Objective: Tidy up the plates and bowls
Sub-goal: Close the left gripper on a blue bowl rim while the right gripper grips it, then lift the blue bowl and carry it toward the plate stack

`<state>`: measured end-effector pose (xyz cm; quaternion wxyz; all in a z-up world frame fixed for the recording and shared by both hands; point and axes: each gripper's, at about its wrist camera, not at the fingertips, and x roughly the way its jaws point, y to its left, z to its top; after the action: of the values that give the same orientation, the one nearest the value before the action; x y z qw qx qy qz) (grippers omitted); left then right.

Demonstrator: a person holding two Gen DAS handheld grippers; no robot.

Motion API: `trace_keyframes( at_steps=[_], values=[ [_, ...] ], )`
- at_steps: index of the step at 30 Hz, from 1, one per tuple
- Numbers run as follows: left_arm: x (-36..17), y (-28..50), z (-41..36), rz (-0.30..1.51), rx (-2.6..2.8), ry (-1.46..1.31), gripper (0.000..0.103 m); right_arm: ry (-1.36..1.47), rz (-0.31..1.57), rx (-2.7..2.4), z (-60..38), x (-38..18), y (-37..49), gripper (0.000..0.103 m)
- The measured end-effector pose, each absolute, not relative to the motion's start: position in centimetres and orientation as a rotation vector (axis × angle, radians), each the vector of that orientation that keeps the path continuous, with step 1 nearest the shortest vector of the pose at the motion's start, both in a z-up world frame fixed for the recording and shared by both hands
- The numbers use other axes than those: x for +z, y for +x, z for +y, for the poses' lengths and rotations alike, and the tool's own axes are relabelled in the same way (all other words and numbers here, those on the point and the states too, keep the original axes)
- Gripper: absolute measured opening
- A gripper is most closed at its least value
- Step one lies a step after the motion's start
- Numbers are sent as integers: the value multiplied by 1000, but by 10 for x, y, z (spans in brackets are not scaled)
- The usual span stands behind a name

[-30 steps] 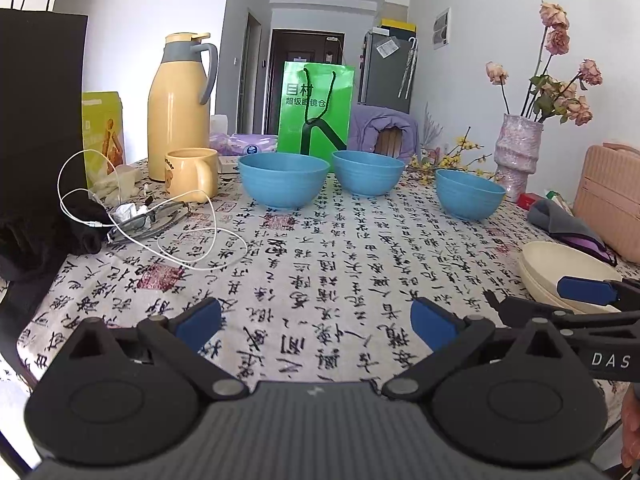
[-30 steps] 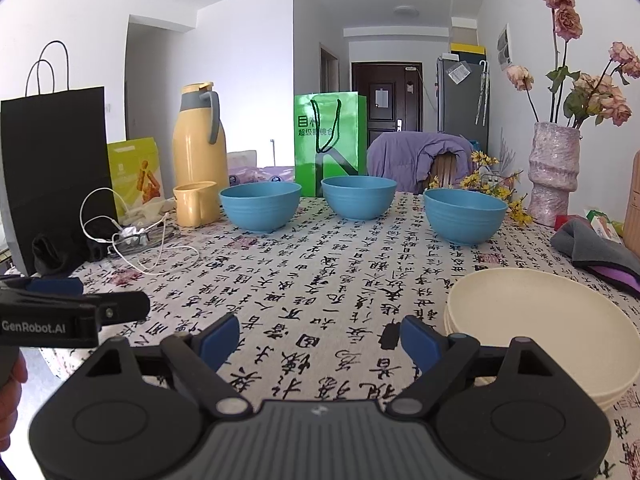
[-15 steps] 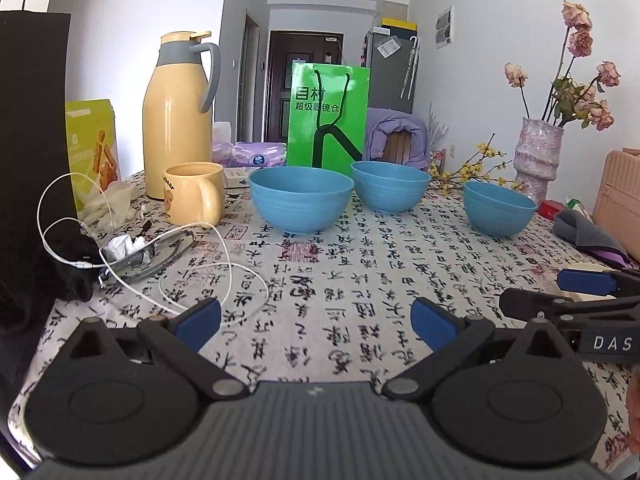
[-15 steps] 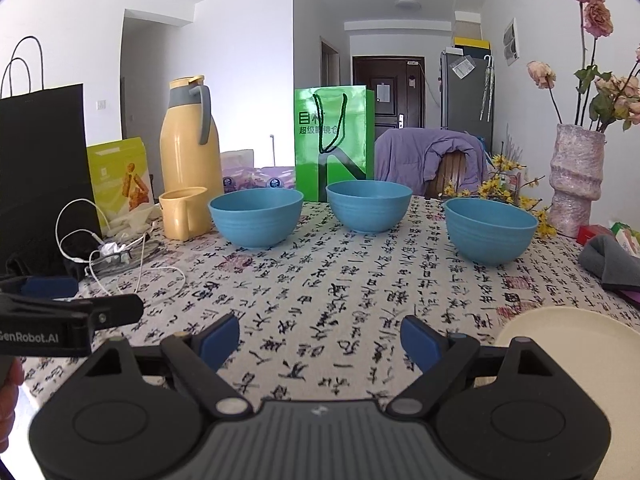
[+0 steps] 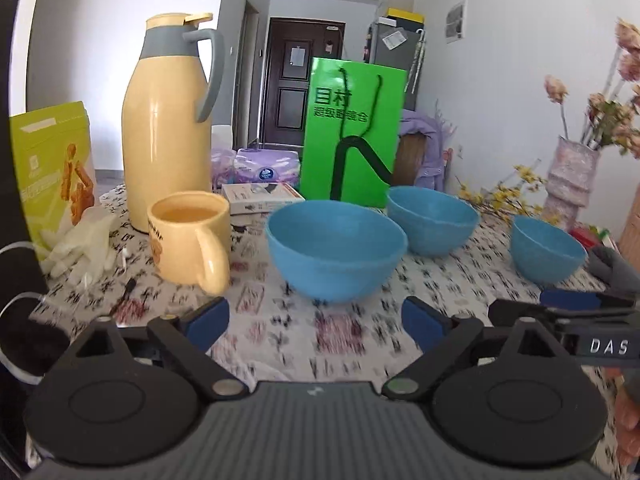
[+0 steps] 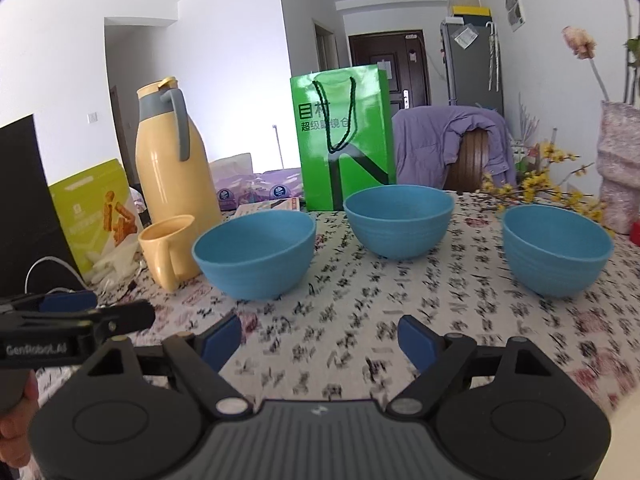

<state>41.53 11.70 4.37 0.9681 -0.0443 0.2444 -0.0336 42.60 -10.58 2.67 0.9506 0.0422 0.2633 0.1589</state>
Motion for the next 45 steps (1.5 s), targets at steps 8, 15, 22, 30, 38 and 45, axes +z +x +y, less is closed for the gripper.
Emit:
trace_keyframes(
  at_steps=[8,15,22,30,38,45],
  values=[
    [46,524,136,598,-83,-172,57,277,637,356,-80,23,530,64],
    [28,565,144,682,-11,-191,22,327,693,315,-63,8,582,39],
    [33,557,144,687,2,-195,9,306,707,266,-57,3,587,15],
    [44,495,132,664,-32,-224,8,279,695,247,-71,15,535,9],
    [47,385,102,619,-60,-237,8,223,666,243,-97,23,424,10],
    [41,316,72,627,-111,-269,8,175,668,220,-128,22,333,11]
  ],
)
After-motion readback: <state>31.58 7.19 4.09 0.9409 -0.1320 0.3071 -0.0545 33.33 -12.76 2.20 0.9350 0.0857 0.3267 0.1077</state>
